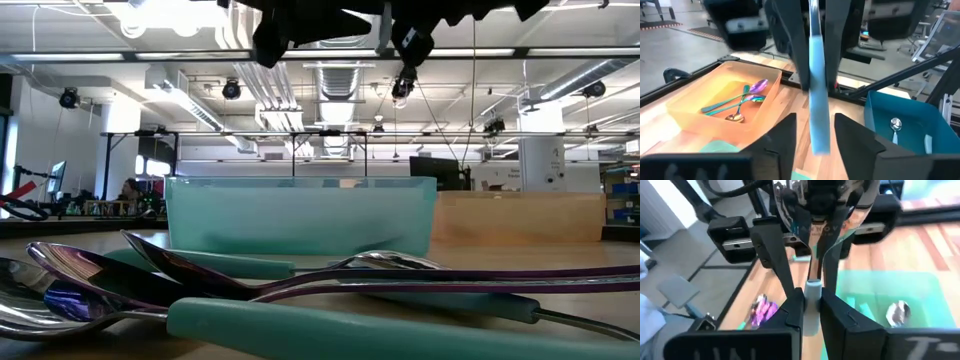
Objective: Sort silverware by color (type)
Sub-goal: Put the blue spoon into the blue bin
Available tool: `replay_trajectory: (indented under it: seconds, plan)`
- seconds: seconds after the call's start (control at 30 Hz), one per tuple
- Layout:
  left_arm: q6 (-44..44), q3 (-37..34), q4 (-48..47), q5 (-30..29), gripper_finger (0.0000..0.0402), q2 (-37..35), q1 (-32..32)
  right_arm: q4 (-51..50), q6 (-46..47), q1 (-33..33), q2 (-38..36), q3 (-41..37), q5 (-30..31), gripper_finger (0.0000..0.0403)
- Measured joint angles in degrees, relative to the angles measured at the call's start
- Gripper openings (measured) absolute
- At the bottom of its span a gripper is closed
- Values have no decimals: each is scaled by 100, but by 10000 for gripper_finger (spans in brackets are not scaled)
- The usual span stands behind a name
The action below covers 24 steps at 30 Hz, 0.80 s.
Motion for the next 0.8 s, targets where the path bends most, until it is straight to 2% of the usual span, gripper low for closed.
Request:
replay_trajectory:
  seconds: [0.13, 0.27, 0.37, 0.47, 0.6, 0.8]
  plan:
    - [-83, 0, -265, 78, 145, -29, -10, -918, 184, 2, -152, 225, 76, 28]
    - [-398, 0, -845, 352, 154, -88, -15, -1981, 844, 40, -182, 383, -664, 28]
    - [-790, 0, -1428, 465, 154, -128, -15, -2469, 1562, 255, -179, 340, -836, 28]
    - [-1288, 2, -2028, 554, 153, -170, -26, -3006, 2100, 616, -173, 317, -977, 28]
    - [-1967, 2, -2838, 1063, 153, -181, -46, -3639, 2591, 1279, -172, 299, -993, 28]
    - [-2900, 2, -4204, 1975, 152, -183, -144, -3617, 3472, 2364, -148, 227, -990, 28]
